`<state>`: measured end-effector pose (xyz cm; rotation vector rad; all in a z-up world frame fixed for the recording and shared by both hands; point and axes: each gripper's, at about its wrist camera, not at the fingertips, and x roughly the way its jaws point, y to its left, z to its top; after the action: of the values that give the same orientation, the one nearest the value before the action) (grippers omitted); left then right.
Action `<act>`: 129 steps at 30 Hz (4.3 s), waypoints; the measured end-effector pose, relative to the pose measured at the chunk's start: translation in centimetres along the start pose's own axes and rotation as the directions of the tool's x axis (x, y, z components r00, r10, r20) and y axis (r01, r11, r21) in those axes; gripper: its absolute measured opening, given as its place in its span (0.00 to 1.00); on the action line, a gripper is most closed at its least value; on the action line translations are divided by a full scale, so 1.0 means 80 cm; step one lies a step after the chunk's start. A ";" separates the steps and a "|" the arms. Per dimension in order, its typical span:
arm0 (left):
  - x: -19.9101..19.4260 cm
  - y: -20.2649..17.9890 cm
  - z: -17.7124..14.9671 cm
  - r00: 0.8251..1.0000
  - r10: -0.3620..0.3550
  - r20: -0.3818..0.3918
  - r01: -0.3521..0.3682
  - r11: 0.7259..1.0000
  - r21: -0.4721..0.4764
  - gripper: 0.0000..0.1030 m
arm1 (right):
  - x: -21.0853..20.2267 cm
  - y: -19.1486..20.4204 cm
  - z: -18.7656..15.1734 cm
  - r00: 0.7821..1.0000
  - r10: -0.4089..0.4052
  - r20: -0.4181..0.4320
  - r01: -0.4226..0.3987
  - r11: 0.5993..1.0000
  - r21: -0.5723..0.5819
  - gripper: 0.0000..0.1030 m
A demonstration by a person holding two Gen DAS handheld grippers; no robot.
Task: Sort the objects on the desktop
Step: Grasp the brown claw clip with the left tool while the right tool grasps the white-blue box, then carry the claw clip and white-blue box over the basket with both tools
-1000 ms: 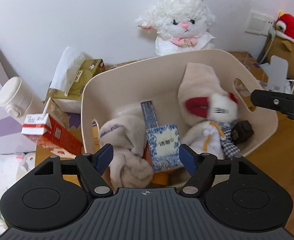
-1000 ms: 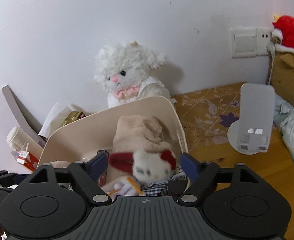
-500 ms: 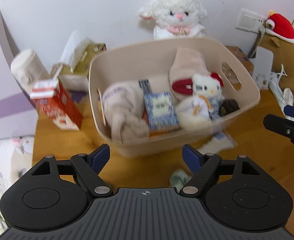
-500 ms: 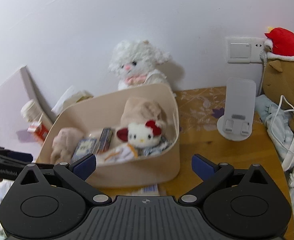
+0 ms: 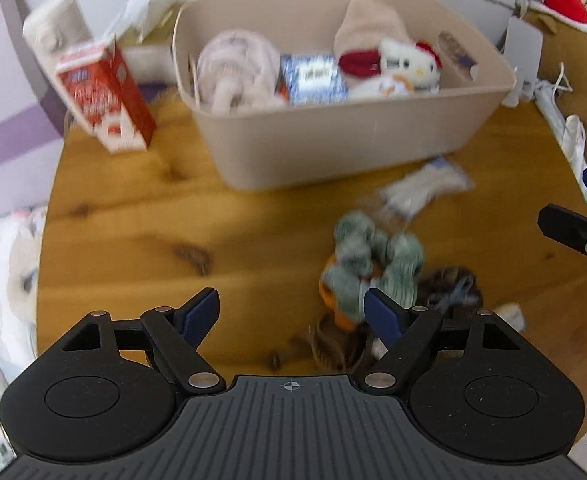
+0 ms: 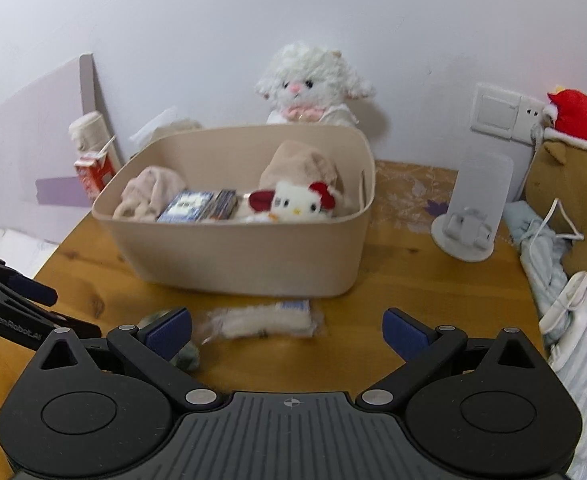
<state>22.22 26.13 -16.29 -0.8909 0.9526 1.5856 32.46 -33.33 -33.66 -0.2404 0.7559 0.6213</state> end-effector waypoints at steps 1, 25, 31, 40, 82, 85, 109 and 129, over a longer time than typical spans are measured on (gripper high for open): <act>0.003 0.001 -0.005 1.000 -0.002 -0.015 0.002 1.000 -0.006 0.78 | -0.001 0.003 -0.005 1.000 0.001 -0.004 -0.001 1.000 -0.001 1.00; 0.048 0.014 -0.028 0.990 -0.019 -0.142 -0.009 0.981 -0.196 0.78 | 0.037 0.056 -0.099 0.979 -0.034 -0.200 0.016 0.996 -0.089 1.00; 0.061 0.012 -0.032 0.988 0.023 -0.155 -0.057 0.974 -0.220 0.78 | 0.049 0.060 -0.101 0.975 -0.033 -0.220 0.016 0.997 -0.077 1.00; 0.073 0.009 -0.041 0.988 0.065 -0.142 -0.095 0.973 -0.211 0.78 | 0.063 0.071 -0.100 0.968 -0.061 -0.243 0.028 0.990 -0.137 1.00; 0.013 -0.011 -0.055 0.994 -0.026 0.106 0.010 0.988 0.156 0.18 | 0.015 0.021 -0.087 0.986 -0.025 -0.162 0.007 0.994 -0.108 0.42; 0.005 -0.010 -0.052 0.991 -0.031 0.132 0.009 0.987 0.160 0.18 | 0.012 0.015 -0.081 0.988 -0.034 -0.151 0.018 0.994 -0.105 0.42; -0.051 -0.014 0.049 0.896 -0.100 0.432 -0.044 0.949 0.311 0.18 | -0.004 -0.042 0.022 0.992 -0.112 0.058 0.116 0.991 -0.071 0.42; -0.065 -0.091 0.142 0.818 -0.166 0.550 -0.111 0.893 0.436 0.18 | 0.041 -0.019 0.141 0.980 -0.018 0.196 0.057 0.979 -0.197 0.42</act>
<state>29.40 35.47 -7.94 -0.0694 0.8000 1.3930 41.60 -28.38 -27.97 -0.3747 0.4992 0.6756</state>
